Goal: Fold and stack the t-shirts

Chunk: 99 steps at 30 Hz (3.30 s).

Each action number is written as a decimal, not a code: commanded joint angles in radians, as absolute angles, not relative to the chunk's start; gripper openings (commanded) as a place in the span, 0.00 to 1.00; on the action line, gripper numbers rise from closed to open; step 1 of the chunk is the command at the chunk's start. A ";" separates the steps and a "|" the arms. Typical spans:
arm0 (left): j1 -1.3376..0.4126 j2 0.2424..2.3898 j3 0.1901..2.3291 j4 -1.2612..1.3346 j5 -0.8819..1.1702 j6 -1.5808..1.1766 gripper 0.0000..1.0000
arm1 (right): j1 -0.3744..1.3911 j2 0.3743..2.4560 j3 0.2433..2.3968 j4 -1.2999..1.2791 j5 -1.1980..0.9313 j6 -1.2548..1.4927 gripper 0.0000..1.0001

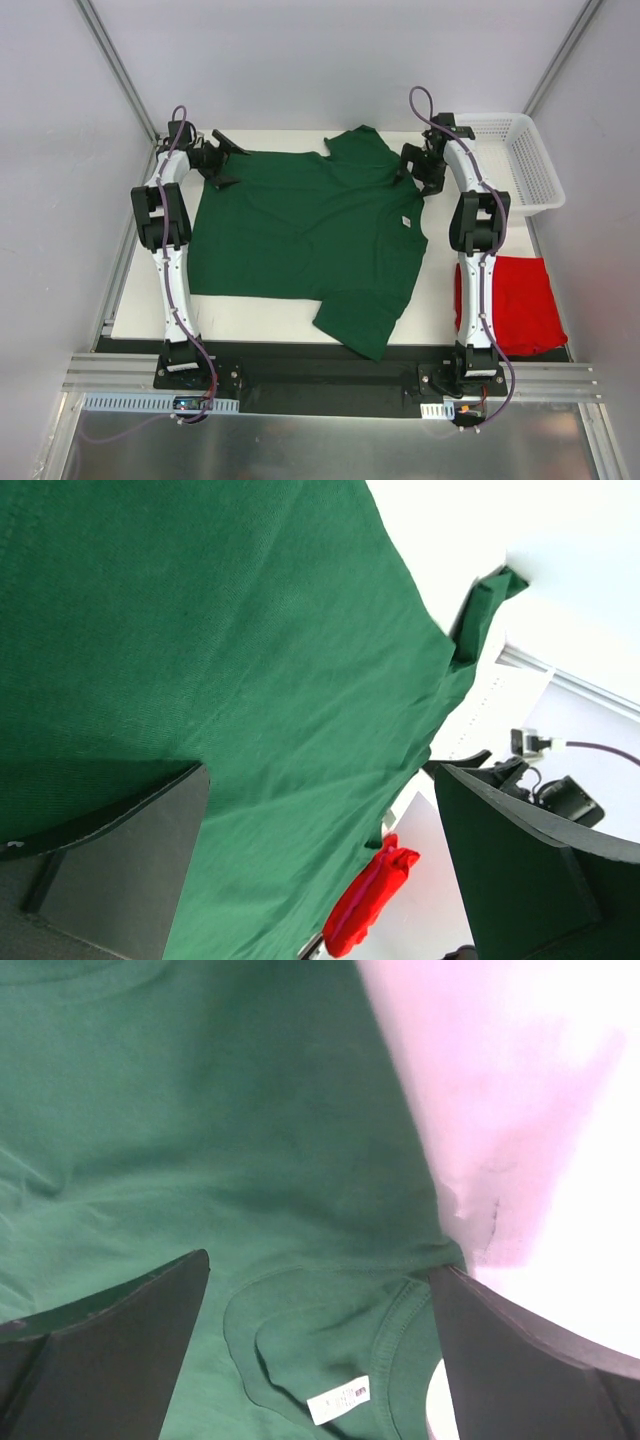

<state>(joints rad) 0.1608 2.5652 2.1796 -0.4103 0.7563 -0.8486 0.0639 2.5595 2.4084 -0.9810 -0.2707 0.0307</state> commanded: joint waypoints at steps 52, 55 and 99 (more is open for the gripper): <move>0.097 1.341 0.938 -0.419 0.624 -0.638 0.99 | 0.235 1.343 1.265 -0.875 -0.179 0.069 0.96; 0.161 1.208 0.737 -0.374 0.715 -0.629 0.99 | 0.236 1.192 1.028 -0.815 -0.277 0.090 0.96; 0.327 1.275 0.730 -0.414 0.959 -0.529 0.99 | 0.954 0.847 0.334 -0.325 -0.068 0.723 0.75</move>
<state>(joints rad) 0.3161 1.2724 0.6857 -0.3874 0.9344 -0.5682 0.9066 0.7753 0.2676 -0.4068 -0.1532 0.6964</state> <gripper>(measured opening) 0.992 0.825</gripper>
